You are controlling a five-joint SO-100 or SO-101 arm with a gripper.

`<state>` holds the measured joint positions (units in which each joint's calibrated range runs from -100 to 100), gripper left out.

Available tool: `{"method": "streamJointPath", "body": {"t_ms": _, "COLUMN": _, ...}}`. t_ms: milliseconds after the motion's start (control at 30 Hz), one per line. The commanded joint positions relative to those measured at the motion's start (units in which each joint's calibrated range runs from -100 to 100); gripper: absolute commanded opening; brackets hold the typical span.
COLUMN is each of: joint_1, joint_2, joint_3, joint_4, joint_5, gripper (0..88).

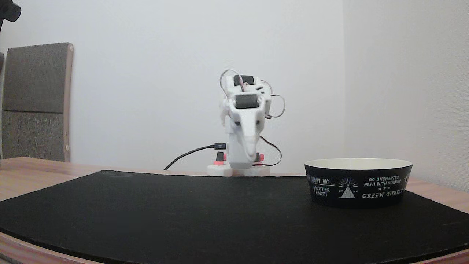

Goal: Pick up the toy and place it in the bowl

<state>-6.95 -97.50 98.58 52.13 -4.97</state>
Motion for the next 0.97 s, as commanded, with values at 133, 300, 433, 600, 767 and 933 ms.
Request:
{"method": "streamJointPath", "body": {"t_ms": 133, "joint_1": 1.39, "joint_2": -2.25, "joint_3": 0.88, "joint_4": 2.06, "joint_5": -0.15, "gripper": 3.8}}
{"method": "streamJointPath", "body": {"t_ms": 300, "joint_1": 1.3, "joint_2": -1.91, "joint_3": 0.7, "joint_4": 1.97, "joint_5": -0.04, "gripper": 3.5}}
{"method": "streamJointPath", "body": {"t_ms": 433, "joint_1": 1.3, "joint_2": -1.91, "joint_3": 0.7, "joint_4": 1.97, "joint_5": 0.01, "gripper": 3.5}}
{"method": "streamJointPath", "body": {"t_ms": 600, "joint_1": 1.3, "joint_2": -1.91, "joint_3": 0.7, "joint_4": 1.97, "joint_5": 0.01, "gripper": 3.5}}
{"method": "streamJointPath", "body": {"t_ms": 767, "joint_1": 1.3, "joint_2": -1.91, "joint_3": 0.7, "joint_4": 1.97, "joint_5": 0.01, "gripper": 3.5}}
{"method": "streamJointPath", "body": {"t_ms": 933, "joint_1": 1.3, "joint_2": -1.91, "joint_3": 0.7, "joint_4": 1.97, "joint_5": 0.01, "gripper": 3.5}}
